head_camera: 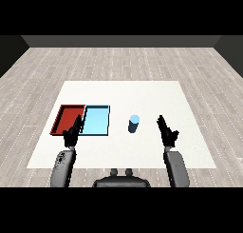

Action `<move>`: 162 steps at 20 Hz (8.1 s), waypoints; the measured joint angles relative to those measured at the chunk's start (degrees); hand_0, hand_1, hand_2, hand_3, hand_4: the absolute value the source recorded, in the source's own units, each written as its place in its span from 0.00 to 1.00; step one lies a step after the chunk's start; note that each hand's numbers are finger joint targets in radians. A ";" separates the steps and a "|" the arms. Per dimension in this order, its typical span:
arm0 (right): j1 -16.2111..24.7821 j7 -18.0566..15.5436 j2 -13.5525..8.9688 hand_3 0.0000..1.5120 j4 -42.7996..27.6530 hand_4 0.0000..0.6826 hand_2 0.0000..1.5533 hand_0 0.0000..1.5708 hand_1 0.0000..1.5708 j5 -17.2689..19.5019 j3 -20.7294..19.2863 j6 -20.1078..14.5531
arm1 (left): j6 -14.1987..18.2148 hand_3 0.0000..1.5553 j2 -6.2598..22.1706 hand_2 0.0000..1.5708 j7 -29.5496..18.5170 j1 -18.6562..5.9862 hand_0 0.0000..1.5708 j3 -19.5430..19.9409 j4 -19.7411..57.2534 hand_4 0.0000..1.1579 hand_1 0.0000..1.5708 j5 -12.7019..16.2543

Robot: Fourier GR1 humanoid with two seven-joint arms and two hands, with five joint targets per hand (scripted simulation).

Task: Pick the blue can and put it in the blue box

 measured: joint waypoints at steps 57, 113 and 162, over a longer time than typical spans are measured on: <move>-19.31 -15.53 3.11 0.00 31.30 0.00 0.00 0.00 0.00 -14.60 -6.46 11.49 | -3.39 0.00 -4.18 0.00 -16.78 2.51 0.00 1.15 -7.68 0.00 0.00 4.14; -46.51 -21.35 4.08 0.95 71.57 0.80 0.96 0.93 0.93 -27.98 27.75 -21.54 | -4.98 0.00 -3.75 0.00 -16.84 3.20 0.00 4.01 -8.43 0.00 0.00 7.15; -28.90 6.06 -1.19 0.91 4.80 0.86 0.93 0.93 0.93 5.47 19.65 -19.35 | 13.19 0.00 -6.70 0.00 -8.80 -14.36 0.00 -22.44 4.50 0.00 0.00 6.15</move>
